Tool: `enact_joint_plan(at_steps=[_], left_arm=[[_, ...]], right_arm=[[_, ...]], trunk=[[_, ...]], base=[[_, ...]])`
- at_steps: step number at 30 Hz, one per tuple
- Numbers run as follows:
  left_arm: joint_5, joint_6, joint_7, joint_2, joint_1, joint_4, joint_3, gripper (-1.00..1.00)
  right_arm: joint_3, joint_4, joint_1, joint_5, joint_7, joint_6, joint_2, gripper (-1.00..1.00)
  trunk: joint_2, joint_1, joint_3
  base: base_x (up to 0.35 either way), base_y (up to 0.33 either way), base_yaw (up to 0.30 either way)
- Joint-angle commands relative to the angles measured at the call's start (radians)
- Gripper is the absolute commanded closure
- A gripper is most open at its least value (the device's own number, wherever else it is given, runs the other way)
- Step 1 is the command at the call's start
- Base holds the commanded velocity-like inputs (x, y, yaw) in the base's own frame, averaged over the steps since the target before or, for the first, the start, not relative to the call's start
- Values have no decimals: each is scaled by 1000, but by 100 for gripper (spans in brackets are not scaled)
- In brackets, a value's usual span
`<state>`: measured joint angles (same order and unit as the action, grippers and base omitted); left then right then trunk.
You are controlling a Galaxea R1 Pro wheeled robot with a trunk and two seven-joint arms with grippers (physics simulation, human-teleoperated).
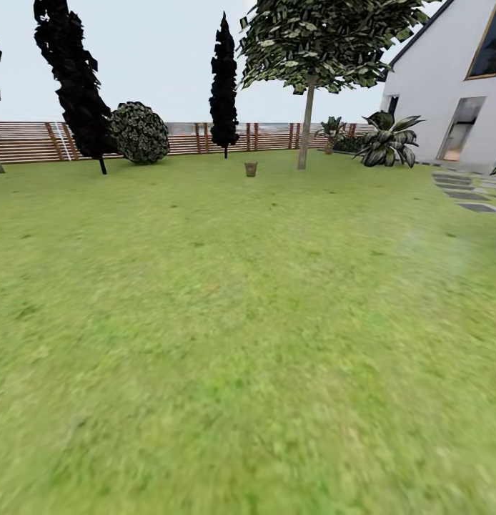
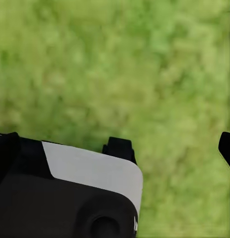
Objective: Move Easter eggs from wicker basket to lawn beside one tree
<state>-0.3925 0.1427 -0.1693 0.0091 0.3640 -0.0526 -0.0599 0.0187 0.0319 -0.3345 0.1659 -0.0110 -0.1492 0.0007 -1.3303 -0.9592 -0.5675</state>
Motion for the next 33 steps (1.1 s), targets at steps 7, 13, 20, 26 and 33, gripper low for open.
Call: enact_joint_plan(at_steps=[7, 13, 20, 26, 33], left_arm=[[1, 2, -3, 0, 1, -1, -6, -100], [1, 2, -3, 0, 1, -1, -6, -100], [1, 2, -3, 0, 1, -1, -6, -100], [1, 2, -3, 0, 1, -1, -6, -100], [1, 2, -3, 0, 1, -1, -6, -100]], right_arm=[[1, 3, -1, 4, 0, -6, 1, -100], [1, 3, -1, 4, -1, -6, 1, -100], [1, 3, -1, 4, 0, -7, 1, -100], [1, 3, -1, 4, 0, -7, 1, -100], [1, 3, -1, 2, 0, -6, 0, -100]], trunk=[[0, -1, -1], [0, -1, -1], [0, -1, -1], [0, -1, -1], [0, -1, -1]], base=[[325, 0, 0], [325, 0, 0], [325, 0, 94], [325, 0, 12], [326, 0, 1]])
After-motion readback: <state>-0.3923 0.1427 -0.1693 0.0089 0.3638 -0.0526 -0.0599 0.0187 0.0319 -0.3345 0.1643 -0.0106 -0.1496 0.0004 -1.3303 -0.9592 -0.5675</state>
